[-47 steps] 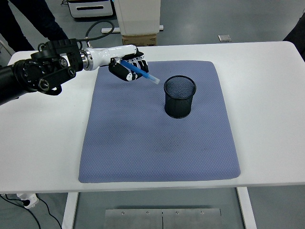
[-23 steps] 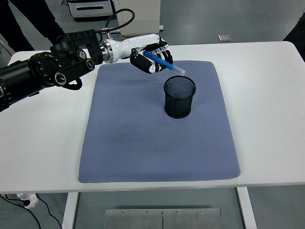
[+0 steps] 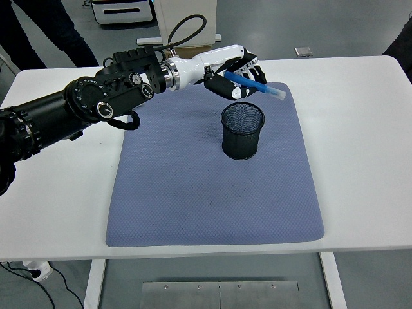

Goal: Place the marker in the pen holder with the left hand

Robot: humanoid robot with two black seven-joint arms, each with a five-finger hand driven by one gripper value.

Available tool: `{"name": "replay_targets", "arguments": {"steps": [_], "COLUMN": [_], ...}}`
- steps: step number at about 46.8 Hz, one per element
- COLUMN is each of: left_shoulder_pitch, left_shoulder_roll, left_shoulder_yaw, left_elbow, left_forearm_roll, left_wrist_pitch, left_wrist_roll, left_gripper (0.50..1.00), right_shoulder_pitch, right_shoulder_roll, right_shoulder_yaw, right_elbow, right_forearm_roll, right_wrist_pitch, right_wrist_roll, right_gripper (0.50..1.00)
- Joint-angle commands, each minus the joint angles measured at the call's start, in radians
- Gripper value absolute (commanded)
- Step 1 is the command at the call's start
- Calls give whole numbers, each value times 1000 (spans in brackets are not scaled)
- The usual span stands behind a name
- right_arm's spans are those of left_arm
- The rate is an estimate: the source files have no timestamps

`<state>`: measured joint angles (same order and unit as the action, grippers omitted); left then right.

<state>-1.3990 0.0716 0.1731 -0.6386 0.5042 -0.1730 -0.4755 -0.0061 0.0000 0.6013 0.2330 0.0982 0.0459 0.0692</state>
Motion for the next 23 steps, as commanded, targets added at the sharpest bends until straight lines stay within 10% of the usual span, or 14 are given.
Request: {"name": "replay_targets", "arguments": {"steps": [1, 23], "left_shoulder_pitch": [5, 113], "left_shoulder_roll": [-21, -72], "left_shoulder_yaw": [0, -96], "left_elbow": [0, -4], "left_forearm_roll": [-33, -225], "left_wrist_pitch": [-5, 1], "left_wrist_roll": [0, 1], "left_gripper": [500, 500], "right_shoulder_pitch": [0, 0], "right_shoulder_roll": [0, 0], "right_shoulder_yaw": [0, 0], "right_elbow": [0, 0], "right_forearm_roll": [0, 0], "right_wrist_pitch": [0, 0], "right_wrist_roll": [0, 0], "right_gripper": [1000, 1000]}}
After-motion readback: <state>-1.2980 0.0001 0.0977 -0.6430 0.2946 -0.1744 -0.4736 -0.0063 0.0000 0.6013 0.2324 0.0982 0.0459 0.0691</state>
